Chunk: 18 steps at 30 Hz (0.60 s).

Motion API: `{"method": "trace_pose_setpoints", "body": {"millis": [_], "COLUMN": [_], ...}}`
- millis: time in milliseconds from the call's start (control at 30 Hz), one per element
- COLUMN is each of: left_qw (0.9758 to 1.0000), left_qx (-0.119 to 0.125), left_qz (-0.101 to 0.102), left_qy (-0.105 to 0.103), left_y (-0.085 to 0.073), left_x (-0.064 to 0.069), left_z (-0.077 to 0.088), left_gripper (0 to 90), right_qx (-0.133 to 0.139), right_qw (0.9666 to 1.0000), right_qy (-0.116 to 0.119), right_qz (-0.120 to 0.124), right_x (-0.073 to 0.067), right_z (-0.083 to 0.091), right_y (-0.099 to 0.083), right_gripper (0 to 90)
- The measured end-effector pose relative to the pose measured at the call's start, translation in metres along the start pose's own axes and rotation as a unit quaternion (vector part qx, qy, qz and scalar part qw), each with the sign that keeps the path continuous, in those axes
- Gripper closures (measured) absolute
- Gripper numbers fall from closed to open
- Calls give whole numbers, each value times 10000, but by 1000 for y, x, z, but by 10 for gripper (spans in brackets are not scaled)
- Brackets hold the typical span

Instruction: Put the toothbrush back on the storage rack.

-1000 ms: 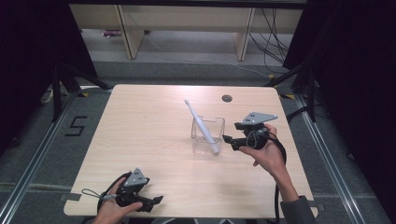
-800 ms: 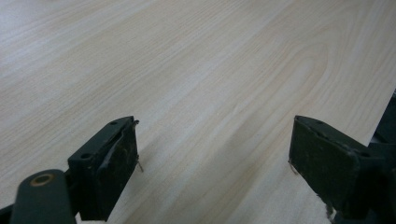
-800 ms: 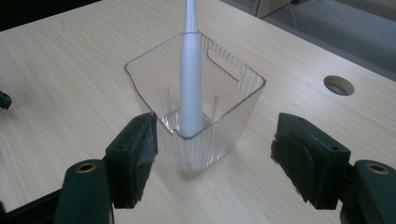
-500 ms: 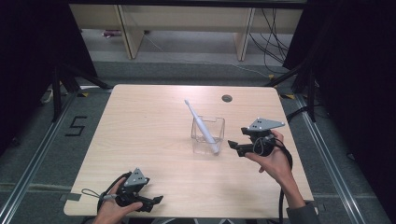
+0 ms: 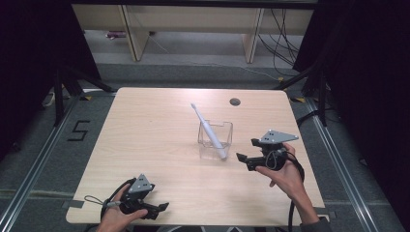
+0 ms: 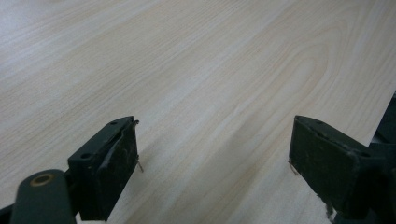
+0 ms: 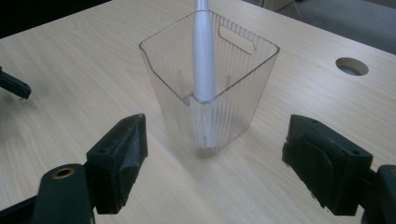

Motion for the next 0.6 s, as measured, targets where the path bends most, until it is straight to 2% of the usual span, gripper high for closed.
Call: {"method": "trace_pose_setpoints", "body": {"millis": [33,100,133,167,200,233,300,333,400,500,533,600], "left_qw": [10000,10000,10000,10000,10000,10000,10000,10000,10000,10000,10000,10000], "left_qx": [58,54,53,56,60,60,58,64,55,60,58,64], "left_qz": [55,59,61,60,60,60,56,56,56,59,59,63], "left_qy": [-30,-29,-27,-27,-27,-27,-25,-28,-24,-27,-24,-24], "left_y": [1,1,1,1,1,1,1,1,1,1,1,1], "left_x": [2,2,1,1,1,1,1,2,1,2,1,2], "left_z": [0,0,0,0,0,0,0,0,0,0,0,0], "left_gripper": [149,149,149,149,149,149,149,149,149,149,149,149], "right_qx": [85,43,77,144,68,122,103,153,211,177,146,145], "right_qw": [10000,10000,9999,9999,9999,9998,9999,9997,9997,9997,9995,9997], "right_qy": [-5,-10,-4,-1,5,2,23,-5,18,15,75,7], "right_qz": [16,19,-90,-6,-118,-126,-58,-166,-101,-148,-274,-194], "right_x": [0,0,-2,-1,-3,-3,-1,-3,-2,-3,-6,-4], "right_z": [-1,0,0,-2,0,-1,0,0,-1,2,2,3], "right_y": [0,-2,-5,-5,-8,-9,-10,-13,-15,-18,-20,-23], "right_gripper": [217,215,208,206,202,201,201,202,202,202,202,202]}}
Point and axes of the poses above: each handheld gripper's, and its own axes: z roughly backward along the jaws, y roughly out of its top, x roughly to its right, the point moved 9 cm from there along -z, roughly forward along the jaws, and after that the axes turned 4 degrees about x, right-handed, at the moved point
